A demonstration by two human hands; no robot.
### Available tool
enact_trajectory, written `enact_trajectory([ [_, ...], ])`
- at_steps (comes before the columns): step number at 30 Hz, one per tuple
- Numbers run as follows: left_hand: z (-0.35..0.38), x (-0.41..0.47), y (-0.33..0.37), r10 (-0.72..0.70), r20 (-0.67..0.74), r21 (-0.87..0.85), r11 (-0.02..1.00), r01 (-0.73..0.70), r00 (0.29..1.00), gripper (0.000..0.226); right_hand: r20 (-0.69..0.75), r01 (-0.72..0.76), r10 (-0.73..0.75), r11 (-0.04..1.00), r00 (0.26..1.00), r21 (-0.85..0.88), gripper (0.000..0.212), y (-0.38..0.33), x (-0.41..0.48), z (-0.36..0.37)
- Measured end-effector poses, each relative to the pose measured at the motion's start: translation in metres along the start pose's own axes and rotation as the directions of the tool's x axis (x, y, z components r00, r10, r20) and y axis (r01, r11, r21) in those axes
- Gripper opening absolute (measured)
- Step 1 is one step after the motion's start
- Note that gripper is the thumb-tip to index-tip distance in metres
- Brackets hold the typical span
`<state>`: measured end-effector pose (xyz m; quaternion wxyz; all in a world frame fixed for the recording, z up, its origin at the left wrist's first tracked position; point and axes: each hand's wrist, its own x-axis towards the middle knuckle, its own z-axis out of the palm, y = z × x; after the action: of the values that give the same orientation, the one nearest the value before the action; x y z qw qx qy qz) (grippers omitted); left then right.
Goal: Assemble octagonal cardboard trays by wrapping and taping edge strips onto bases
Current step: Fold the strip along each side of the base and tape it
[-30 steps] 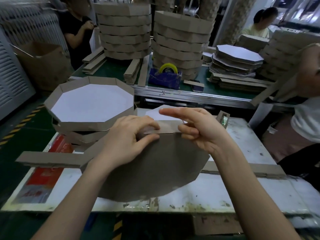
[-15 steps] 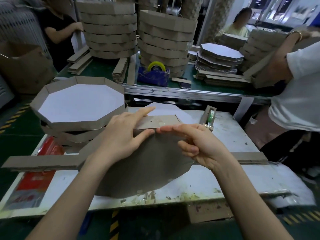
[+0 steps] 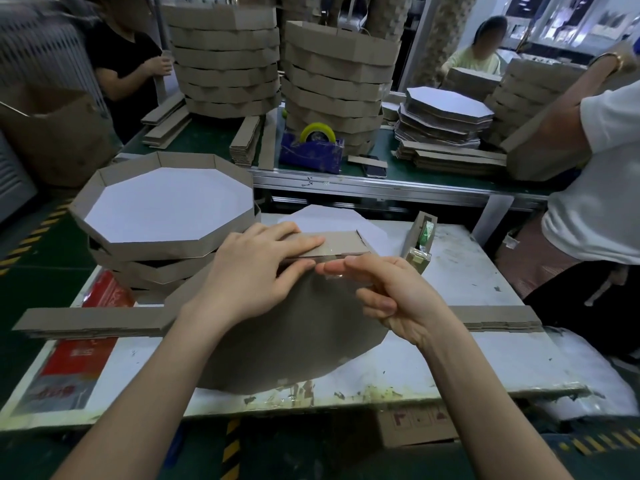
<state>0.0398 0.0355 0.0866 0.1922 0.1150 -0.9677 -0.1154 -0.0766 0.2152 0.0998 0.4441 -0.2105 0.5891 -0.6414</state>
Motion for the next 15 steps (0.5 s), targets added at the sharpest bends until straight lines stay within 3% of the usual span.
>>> enact_trajectory([
  [6, 0.002, 0.004, 0.001, 0.007, 0.047, 0.074, 0.997, -0.010, 0.999, 0.045, 0.015, -0.054, 0.053, 0.996, 0.998, 0.074, 0.030, 0.020, 0.014, -0.003],
  [9, 0.001, 0.006, 0.002, -0.002, 0.061, 0.028, 1.000, 0.001, 0.998, 0.042, 0.017, -0.026, 0.025, 0.997, 1.000, 0.078, 0.029, 0.026, 0.020, -0.003],
  [15, 0.003, 0.021, 0.017, -0.111, -0.060, -0.068, 0.992, 0.107, 0.992, 0.047, -0.014, 0.024, -0.023, 0.997, 1.000, 0.074, 0.022, 0.029, 0.027, -0.001],
])
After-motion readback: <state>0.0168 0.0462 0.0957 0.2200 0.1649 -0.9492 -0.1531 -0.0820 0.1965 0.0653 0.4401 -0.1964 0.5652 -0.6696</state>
